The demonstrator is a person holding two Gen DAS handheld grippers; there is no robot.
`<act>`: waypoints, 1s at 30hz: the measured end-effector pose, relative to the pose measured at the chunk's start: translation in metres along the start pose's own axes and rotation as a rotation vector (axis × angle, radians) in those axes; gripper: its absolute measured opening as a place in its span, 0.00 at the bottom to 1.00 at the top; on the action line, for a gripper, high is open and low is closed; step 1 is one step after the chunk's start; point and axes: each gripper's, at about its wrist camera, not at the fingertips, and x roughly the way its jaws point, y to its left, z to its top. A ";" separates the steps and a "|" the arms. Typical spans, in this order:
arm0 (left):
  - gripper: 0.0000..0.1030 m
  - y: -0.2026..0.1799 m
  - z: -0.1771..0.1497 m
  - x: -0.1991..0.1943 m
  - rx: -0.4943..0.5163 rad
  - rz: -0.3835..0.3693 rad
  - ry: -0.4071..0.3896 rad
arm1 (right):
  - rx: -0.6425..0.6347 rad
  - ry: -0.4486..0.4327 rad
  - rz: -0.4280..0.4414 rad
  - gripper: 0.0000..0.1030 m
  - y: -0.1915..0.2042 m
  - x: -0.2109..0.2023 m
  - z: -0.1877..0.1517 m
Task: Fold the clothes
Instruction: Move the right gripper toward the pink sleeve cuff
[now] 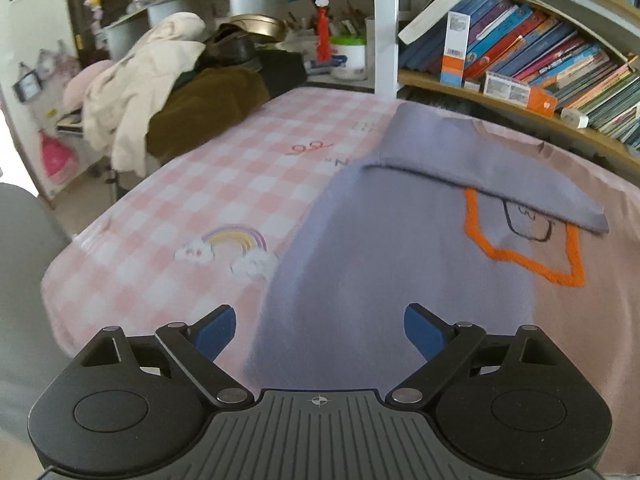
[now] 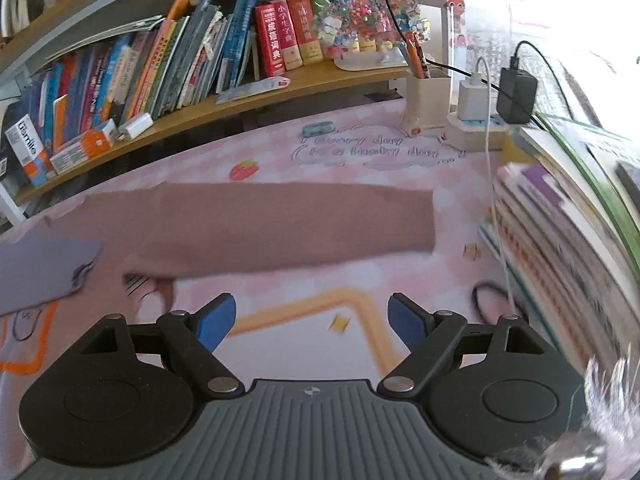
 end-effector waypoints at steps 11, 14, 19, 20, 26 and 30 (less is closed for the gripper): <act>0.91 -0.053 -0.024 -0.026 0.066 0.062 0.039 | -0.034 0.021 0.060 0.80 -0.039 0.038 0.025; 0.92 -0.062 -0.025 -0.031 0.071 0.078 0.043 | -0.029 0.025 0.063 0.80 -0.047 0.043 0.025; 0.92 -0.079 -0.025 -0.037 0.101 0.085 0.045 | -0.007 0.040 0.080 0.75 -0.061 0.051 0.026; 0.92 -0.082 -0.025 -0.038 0.111 0.083 0.043 | 0.001 0.047 0.096 0.75 -0.063 0.053 0.027; 0.92 -0.088 -0.025 -0.040 0.128 0.087 0.042 | 0.108 0.061 0.174 0.60 -0.077 0.066 0.032; 0.92 -0.089 -0.025 -0.040 0.127 0.094 0.044 | 0.163 0.047 0.187 0.59 -0.079 0.074 0.039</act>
